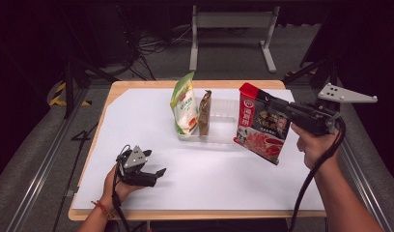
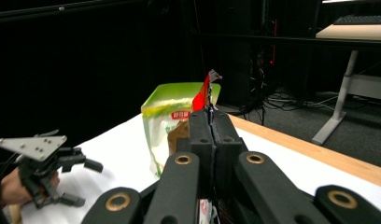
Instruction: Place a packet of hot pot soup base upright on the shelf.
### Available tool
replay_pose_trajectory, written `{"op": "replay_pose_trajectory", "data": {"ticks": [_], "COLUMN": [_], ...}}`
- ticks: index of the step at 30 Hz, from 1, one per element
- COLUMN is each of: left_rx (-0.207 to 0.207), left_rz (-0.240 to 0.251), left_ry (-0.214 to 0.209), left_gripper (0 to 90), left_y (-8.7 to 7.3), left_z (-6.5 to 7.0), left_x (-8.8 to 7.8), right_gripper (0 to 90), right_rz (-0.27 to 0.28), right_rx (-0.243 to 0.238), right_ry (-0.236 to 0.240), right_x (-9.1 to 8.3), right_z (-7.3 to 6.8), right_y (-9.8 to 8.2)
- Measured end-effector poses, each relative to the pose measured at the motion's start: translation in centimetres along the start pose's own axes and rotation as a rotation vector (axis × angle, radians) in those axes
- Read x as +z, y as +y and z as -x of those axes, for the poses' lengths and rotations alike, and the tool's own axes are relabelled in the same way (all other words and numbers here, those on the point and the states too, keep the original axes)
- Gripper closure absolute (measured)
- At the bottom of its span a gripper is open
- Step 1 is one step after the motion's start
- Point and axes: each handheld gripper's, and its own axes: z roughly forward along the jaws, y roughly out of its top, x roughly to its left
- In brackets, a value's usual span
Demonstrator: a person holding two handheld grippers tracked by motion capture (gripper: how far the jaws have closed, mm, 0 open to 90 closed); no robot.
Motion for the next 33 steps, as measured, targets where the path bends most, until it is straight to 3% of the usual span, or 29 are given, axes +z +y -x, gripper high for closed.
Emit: {"op": "replay_pose_trajectory", "data": {"ticks": [11, 21, 33], "left_rx": [0.004, 0.006, 0.01], "left_rz": [0.0, 0.002, 0.003], "left_ry": [0.001, 0.001, -0.002], "left_gripper": [16.1, 16.1, 16.2], "left_y": [0.0, -0.1, -0.1], "left_z": [0.0, 0.0, 0.0], "left_x": [-0.1, -0.1, -0.2], "right_gripper": [89.0, 89.0, 89.0], "right_rz": [-0.003, 0.007, 0.01], "right_rx": [-0.005, 0.032, 0.038], "right_ry": [-0.044, -0.072, -0.133], "right_x": [4.0, 7.7, 11.5], "right_z": [0.2, 1.3, 1.2], "right_y": [2.0, 2.3, 2.8]}}
